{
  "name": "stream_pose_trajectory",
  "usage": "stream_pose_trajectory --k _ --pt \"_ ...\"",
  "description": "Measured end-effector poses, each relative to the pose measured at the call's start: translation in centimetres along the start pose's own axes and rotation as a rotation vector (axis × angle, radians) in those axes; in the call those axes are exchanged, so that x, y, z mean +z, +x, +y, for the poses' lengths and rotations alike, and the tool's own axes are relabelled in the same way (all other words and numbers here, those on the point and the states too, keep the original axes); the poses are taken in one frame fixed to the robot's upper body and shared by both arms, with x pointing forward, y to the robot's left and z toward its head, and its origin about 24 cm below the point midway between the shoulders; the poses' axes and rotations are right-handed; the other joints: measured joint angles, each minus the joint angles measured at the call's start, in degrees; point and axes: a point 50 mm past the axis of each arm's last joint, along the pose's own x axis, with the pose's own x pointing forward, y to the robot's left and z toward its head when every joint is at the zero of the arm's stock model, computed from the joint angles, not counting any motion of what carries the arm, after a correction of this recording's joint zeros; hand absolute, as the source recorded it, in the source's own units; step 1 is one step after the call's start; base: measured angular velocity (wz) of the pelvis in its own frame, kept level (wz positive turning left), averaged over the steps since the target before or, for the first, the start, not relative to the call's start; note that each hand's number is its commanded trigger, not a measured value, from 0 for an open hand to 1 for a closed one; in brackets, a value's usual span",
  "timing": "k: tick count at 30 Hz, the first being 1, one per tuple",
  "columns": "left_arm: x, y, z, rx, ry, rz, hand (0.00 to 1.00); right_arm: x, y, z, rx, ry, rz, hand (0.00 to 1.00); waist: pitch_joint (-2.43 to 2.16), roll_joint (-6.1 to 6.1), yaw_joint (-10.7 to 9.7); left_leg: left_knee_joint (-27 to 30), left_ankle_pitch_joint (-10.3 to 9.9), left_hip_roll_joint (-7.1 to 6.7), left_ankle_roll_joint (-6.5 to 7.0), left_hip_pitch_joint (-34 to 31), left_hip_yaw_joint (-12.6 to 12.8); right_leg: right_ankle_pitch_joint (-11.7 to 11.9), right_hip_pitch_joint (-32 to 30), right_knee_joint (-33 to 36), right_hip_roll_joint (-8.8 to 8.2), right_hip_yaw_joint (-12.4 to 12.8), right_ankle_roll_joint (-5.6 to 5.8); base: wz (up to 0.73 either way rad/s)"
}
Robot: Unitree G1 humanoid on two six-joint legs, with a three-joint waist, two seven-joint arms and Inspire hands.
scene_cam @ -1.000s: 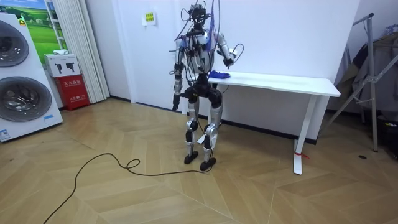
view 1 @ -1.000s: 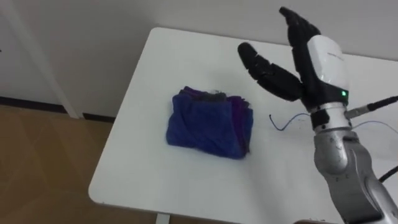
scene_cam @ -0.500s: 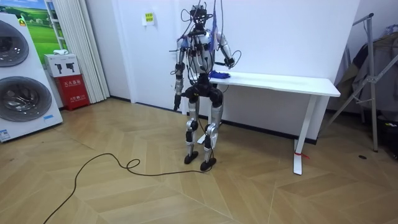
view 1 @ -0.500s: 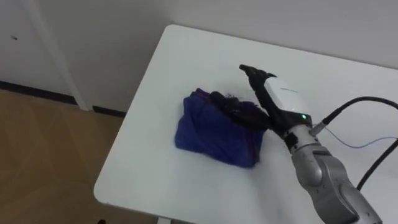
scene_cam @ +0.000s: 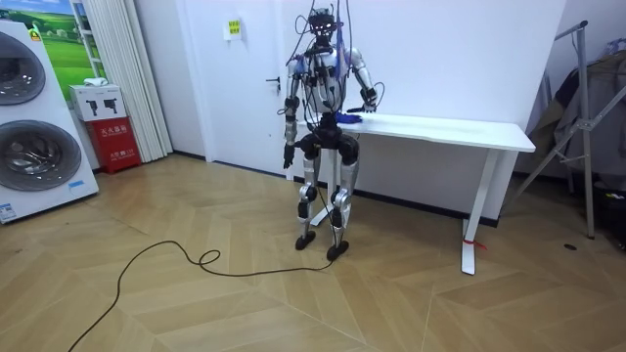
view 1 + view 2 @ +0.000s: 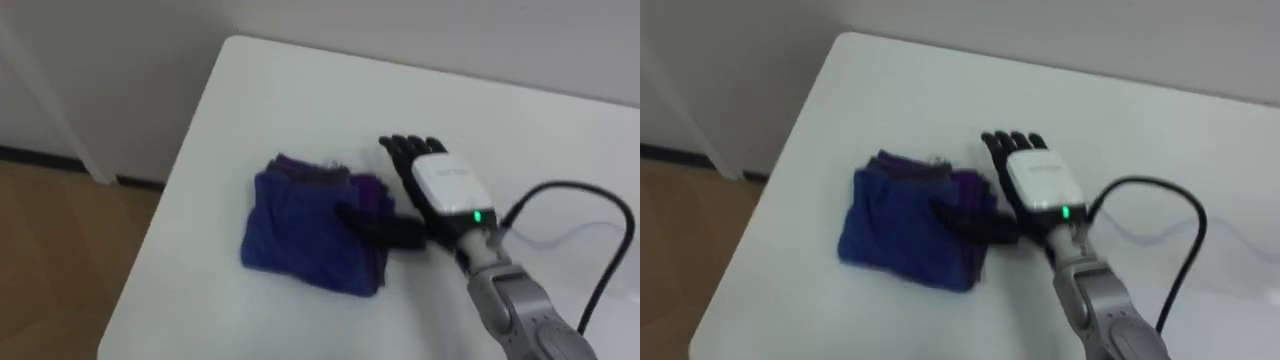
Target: Wipe table
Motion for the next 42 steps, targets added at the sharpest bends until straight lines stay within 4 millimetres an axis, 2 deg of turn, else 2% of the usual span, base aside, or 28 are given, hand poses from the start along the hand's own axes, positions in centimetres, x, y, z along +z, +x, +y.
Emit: stream_pose_trajectory --k 1,2,3,7,9,17,20,23,25,27,32,42 --pt "0.0 0.0 -0.1 -0.003 0.0 0.001 0.0 0.1 -0.1 0.1 -0.01 -0.022 -0.011 0.0 0.34 0.43 0.6 0.0 0.0 -0.24 0.01 0.9 -0.7 -0.4 -0.2 0.4 -0.17 -1.0 0.87 0.0" --pt "0.0 0.0 -0.1 0.0 0.001 0.001 0.0 0.1 -0.2 0.1 -0.013 -0.029 -0.016 0.0 0.19 0.2 0.9 -0.1 0.0 -0.41 0.02 1.1 -1.2 -0.7 -0.1 0.2 -0.2 -1.1 1.27 -0.1" --pt "-0.3 -0.1 0.1 0.008 0.001 0.007 0.0 0.4 -0.3 0.1 -0.023 -0.045 -0.036 0.0 -0.04 -0.17 1.8 -0.1 -0.1 -0.84 0.1 1.4 -2.6 -0.7 0.6 -0.9 -0.31 -1.3 1.32 -0.13" --pt "-0.7 -0.2 -0.5 -0.005 -0.006 0.019 0.0 0.4 -0.3 0.0 -0.06 -0.055 -0.037 0.0 0.82 1.18 1.7 -0.5 -0.2 -1.59 0.12 2.4 -1.9 -0.6 2.5 -0.7 -0.81 -2.4 1.4 0.11" --pt "-0.7 -0.2 -0.5 -0.004 -0.006 0.021 0.0 0.5 -0.3 -0.1 -0.079 -0.068 -0.044 0.0 0.87 1.39 1.8 -0.5 -0.2 -1.62 0.12 1.9 -1.9 -0.6 2.1 -0.8 -0.82 -2.4 1.4 0.0" --pt "-0.8 -0.1 -0.6 -0.01 0.0 0.043 0.0 0.7 -0.3 -0.5 -0.149 -0.069 -0.057 0.0 0.51 1.08 1.6 -0.5 -0.2 -1.93 0.13 1.2 -1.8 -0.6 1.6 -0.7 -1.0 -2.1 1.42 0.03" --pt "-0.8 0.0 -0.7 -0.011 0.0 0.047 0.0 1.0 -0.3 -0.7 -0.171 -0.062 -0.072 0.0 0.42 1.22 1.5 -0.4 -0.2 -2.17 0.22 1.2 -1.8 -0.8 1.7 -0.7 -0.81 -1.0 1.46 -0.04" --pt "-0.8 -0.1 -0.8 -0.014 0.001 0.05 0.0 1.5 -0.7 -1.1 -0.196 -0.052 -0.09 0.0 0.28 1.8 1.5 -0.3 -0.4 -2.44 0.75 0.9 -1.9 -1.0 1.6 -0.6 -0.93 -0.9 1.47 -0.05" --pt "-1.1 -0.2 -1.1 -0.018 0.0 0.059 0.0 2.0 -1.3 -1.3 -0.213 -0.036 -0.112 0.0 -0.15 2.6 1.5 0.0 -0.5 -2.59 0.87 0.9 -1.9 -1.0 1.7 -0.4 -1.05 -1.1 1.47 -0.02" --pt "-1.2 -0.2 -1.2 -0.015 -0.001 0.062 0.0 2.2 -1.7 -1.2 -0.212 -0.026 -0.118 0.0 -0.26 3.03 1.4 0.1 -0.5 -2.63 0.88 1.0 -1.9 -1.0 1.8 -0.1 -1.13 -1.1 1.47 0.0" --pt "-1.2 -0.2 -1.3 -0.011 -0.001 0.065 0.0 2.2 -2.5 -0.4 -0.183 -0.01 -0.112 0.0 -0.09 3.1 1.2 0.6 -0.4 -2.74 0.94 0.9 -1.8 -1.0 1.8 0.3 -1.3 -1.4 1.48 0.0" --pt "-1.0 0.0 -1.3 -0.014 0.002 0.068 0.0 3.3 -3.3 1.0 -0.09 0.04 -0.163 0.0 0.33 1.78 0.9 0.7 -0.5 -2.85 1.0 0.4 -1.0 -1.5 1.4 0.1 -1.52 -1.6 1.21 0.0"
